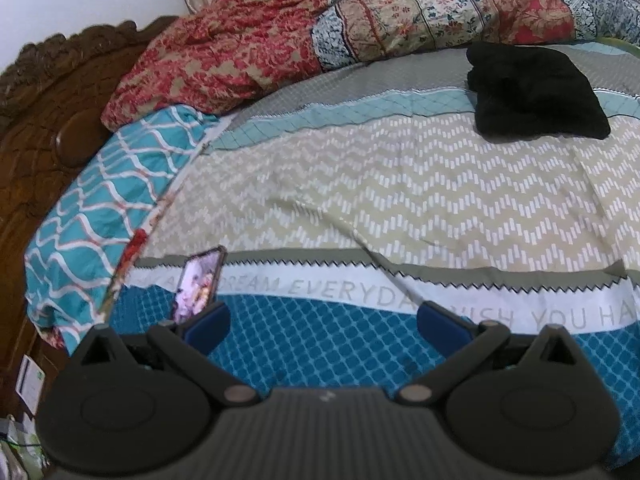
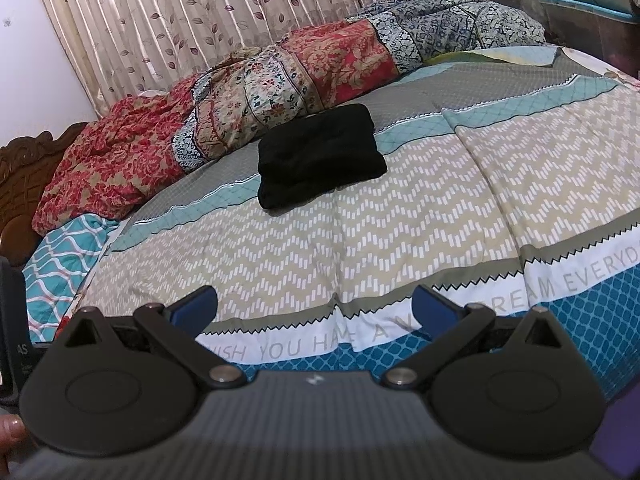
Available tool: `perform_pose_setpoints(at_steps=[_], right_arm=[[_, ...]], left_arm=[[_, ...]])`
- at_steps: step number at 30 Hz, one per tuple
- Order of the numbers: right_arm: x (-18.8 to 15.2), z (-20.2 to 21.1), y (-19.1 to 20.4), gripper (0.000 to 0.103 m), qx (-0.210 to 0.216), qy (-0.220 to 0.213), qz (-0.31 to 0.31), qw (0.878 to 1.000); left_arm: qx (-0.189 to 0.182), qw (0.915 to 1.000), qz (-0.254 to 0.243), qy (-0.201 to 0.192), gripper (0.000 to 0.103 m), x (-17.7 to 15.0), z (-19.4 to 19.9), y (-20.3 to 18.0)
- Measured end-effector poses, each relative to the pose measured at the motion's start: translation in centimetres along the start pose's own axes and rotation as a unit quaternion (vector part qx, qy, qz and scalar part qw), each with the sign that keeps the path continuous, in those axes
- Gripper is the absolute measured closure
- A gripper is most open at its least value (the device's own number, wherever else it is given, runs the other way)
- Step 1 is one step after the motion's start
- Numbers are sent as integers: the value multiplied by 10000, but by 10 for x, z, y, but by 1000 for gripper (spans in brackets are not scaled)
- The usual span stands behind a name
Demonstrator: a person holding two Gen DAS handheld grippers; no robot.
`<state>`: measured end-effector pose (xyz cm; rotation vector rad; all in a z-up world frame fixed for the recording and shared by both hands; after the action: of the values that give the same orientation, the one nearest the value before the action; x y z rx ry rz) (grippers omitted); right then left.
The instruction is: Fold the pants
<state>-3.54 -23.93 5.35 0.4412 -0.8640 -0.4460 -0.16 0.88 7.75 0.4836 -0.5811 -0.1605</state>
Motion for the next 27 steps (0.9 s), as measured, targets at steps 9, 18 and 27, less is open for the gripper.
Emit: perform_pose_setpoints(at_steps=[9, 18, 27], right_arm=[[4, -3, -6, 0, 57, 44, -121, 9999], [13, -8, -13, 0, 82, 47, -228, 9997], [26, -12, -20, 0, 95, 5, -297, 9995]], left_arm=[[451, 9984, -248, -216, 0, 13, 2, 0], [472, 9976, -370, -335, 0, 30, 2, -8], [384, 9986, -275, -224, 0, 49, -3, -16]])
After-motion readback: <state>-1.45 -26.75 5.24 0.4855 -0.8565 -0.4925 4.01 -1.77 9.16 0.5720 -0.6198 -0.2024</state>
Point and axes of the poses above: each gripper's, at about its wrist camera, not at the fingertips, and z roughly against the way its jaws point, y to its left, x to its top, the point moved 1 cm from there along -z, roughly the way its jaws point, and after that the axes turned 12 degrees about -z, right-handed, at the moved point
